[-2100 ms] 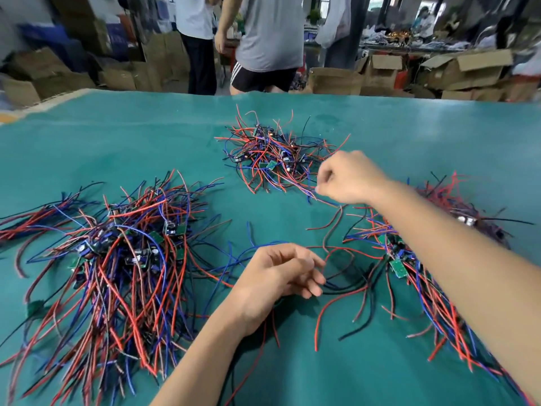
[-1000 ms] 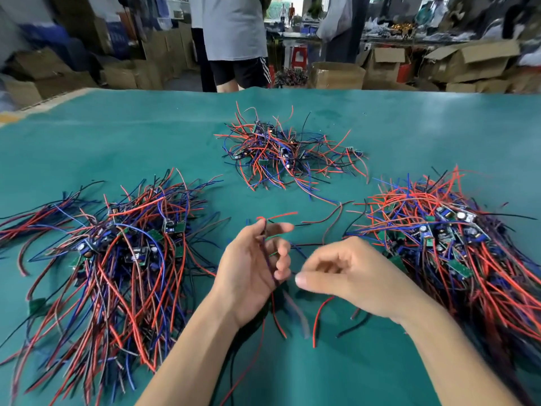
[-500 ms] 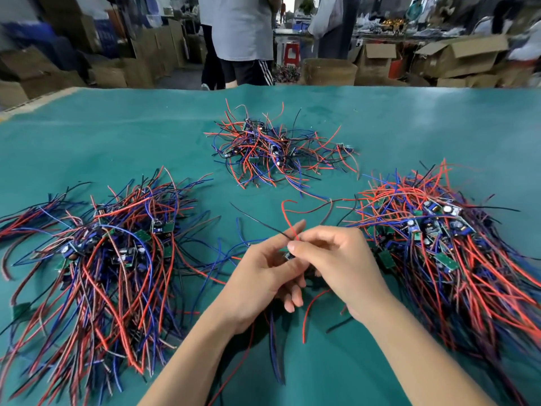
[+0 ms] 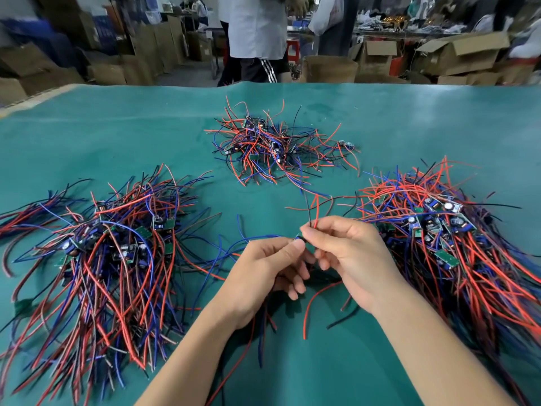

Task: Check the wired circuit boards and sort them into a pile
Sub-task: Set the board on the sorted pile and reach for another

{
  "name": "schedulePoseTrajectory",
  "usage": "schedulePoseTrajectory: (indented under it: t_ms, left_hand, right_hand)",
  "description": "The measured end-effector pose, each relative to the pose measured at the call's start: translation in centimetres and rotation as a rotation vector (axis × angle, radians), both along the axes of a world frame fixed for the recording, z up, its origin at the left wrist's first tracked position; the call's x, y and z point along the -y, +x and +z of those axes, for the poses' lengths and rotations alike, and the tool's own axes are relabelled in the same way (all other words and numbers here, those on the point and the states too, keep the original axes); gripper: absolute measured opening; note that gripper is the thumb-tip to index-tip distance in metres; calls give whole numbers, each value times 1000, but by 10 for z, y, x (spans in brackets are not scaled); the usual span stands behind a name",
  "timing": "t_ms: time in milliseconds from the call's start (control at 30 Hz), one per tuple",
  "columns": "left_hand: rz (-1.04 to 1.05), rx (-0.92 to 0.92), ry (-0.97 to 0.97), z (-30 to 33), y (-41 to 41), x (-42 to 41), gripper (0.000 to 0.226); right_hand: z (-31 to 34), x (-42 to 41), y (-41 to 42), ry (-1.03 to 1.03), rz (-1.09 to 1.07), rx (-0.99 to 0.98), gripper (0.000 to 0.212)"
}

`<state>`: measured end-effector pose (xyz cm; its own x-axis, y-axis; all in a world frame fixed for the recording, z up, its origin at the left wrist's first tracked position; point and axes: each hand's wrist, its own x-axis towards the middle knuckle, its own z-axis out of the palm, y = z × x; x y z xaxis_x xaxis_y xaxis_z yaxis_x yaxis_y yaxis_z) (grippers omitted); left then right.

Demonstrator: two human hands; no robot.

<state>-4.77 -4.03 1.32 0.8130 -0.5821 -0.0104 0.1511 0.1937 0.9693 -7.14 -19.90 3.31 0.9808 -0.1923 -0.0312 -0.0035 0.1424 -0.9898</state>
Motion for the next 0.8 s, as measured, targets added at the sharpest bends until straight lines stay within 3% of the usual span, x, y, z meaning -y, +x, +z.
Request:
schedulePoseTrajectory:
  t_ms: [467,667,800]
  left_hand:
    - [-114,2,12,4,1,-3,30]
    - [-168,-10,-4,8,-1,-7,30]
    - [-96,-32,-77,7,1,-6,32]
  right_hand:
    - [-6,29,21,-411,-591,245,10]
    - [9,40,19,-306,-757,462,10]
    - [17,50,13,-287,-945,486,7]
